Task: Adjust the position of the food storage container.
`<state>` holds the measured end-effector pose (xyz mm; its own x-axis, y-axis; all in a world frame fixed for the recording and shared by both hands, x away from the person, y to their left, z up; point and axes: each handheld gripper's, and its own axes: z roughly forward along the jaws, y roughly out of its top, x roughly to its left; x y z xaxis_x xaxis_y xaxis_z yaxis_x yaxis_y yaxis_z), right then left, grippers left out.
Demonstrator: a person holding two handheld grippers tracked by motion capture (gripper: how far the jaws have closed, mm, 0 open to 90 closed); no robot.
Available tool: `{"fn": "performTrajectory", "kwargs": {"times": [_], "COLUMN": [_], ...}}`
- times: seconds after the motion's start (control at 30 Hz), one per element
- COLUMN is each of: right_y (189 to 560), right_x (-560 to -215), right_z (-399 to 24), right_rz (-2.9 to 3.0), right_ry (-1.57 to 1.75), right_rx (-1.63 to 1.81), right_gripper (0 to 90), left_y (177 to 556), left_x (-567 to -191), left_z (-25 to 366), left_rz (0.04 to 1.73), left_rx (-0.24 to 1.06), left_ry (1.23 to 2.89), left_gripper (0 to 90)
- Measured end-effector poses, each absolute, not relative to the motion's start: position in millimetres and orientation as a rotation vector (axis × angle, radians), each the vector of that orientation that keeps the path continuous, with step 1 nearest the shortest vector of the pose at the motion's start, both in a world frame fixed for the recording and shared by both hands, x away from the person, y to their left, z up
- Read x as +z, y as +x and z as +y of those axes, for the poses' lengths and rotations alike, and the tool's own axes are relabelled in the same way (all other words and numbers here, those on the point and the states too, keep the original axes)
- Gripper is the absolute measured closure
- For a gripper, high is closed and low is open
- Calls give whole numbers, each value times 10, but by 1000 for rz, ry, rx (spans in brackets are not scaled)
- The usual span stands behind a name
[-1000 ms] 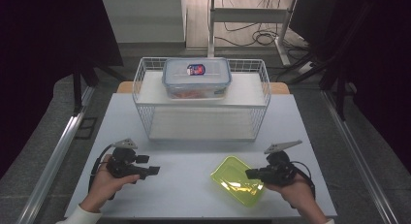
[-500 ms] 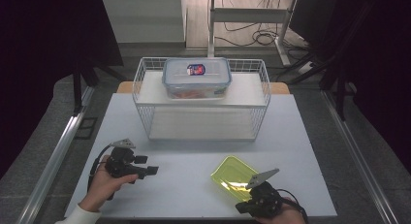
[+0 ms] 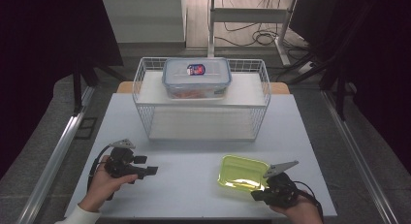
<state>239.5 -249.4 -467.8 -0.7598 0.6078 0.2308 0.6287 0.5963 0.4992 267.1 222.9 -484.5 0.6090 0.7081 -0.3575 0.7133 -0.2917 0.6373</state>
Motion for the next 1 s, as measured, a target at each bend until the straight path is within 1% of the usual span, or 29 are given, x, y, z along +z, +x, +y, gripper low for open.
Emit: {"fn": "performTrajectory", "kwargs": {"times": [0.23,0.37,0.5,0.6,0.73,0.9,1.0], "right_y": [2398,2386,2523,2677,2863,2971,2989], "right_x": [-4663,-4442,-4319,-4359,-4534,-4725,-4741], "right_z": [-2575,-2686,-2896,-3065,-3196,-3097,-2980], "right_rz": [-2739,-2749,-2770,-2740,-2676,-2683,-2700], "right_ry": [-1094,-1137,-1278,-1411,-1529,-1532,-1496], "right_rx": [-943,-1035,-1046,-1007,-921,-795,-775], "right_gripper": [892,892,892,892,892,892,892], "left_y": [2671,2673,2662,2656,2655,2657,2657], "left_x": [-4864,-4861,-4853,-4847,-4847,-4851,-4854], "left_z": [2233,2242,2246,2249,2249,2247,2244], "left_rz": [1128,1128,1123,1121,1125,1126,1127], "left_rx": [-10,-5,10,14,14,14,13], "left_ry": [2031,2027,2019,2016,2018,2017,2017], "left_gripper": [288,287,294,297,293,293,293]}}
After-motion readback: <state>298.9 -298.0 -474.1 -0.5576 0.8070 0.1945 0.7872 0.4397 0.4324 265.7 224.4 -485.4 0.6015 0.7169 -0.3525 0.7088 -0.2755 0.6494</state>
